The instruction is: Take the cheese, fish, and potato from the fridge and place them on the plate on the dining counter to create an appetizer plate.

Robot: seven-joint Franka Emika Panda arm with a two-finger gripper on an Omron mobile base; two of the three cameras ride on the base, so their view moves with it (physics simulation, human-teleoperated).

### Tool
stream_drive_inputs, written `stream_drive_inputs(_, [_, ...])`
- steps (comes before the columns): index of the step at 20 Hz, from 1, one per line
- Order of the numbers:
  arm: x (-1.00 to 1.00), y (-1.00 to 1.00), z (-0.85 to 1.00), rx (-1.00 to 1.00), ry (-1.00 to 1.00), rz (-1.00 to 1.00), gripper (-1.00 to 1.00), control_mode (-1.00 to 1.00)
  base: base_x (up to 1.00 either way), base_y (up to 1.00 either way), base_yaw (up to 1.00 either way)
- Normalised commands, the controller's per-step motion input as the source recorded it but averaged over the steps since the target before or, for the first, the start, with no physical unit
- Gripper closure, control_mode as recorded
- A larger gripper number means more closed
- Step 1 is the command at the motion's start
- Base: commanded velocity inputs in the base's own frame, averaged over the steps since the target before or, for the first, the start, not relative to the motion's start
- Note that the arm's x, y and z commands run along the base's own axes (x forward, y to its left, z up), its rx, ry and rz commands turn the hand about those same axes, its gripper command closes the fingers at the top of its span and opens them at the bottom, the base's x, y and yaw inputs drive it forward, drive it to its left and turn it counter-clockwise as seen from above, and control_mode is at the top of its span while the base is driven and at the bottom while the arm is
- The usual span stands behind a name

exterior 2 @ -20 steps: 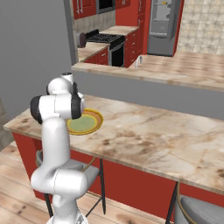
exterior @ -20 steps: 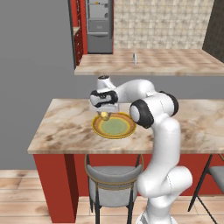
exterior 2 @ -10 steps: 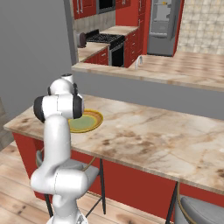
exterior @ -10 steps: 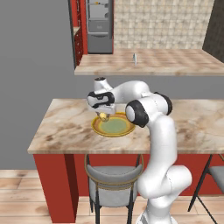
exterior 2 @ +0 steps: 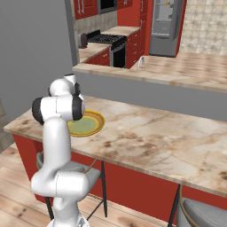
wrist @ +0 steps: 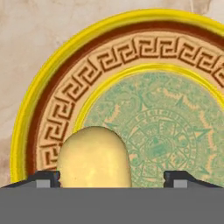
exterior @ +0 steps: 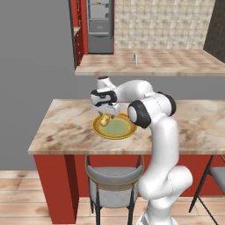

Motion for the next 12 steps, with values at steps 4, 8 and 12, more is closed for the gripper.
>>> stream_drive_inputs(4, [-0.63,-0.56,0.06,0.0,0.0,-0.12,-1.0,-1.0,0.0,0.0,0.0])
stream_drive_inputs(8, [-0.41,-0.17,0.7,0.0,-0.04,-0.06,-1.0,-1.0,0.0,0.0,0.0])
stream_drive_inputs(12, [-0.78,-0.08,1.0,0.0,-0.21,0.0,-1.0,-1.0,0.0,0.0,0.0])
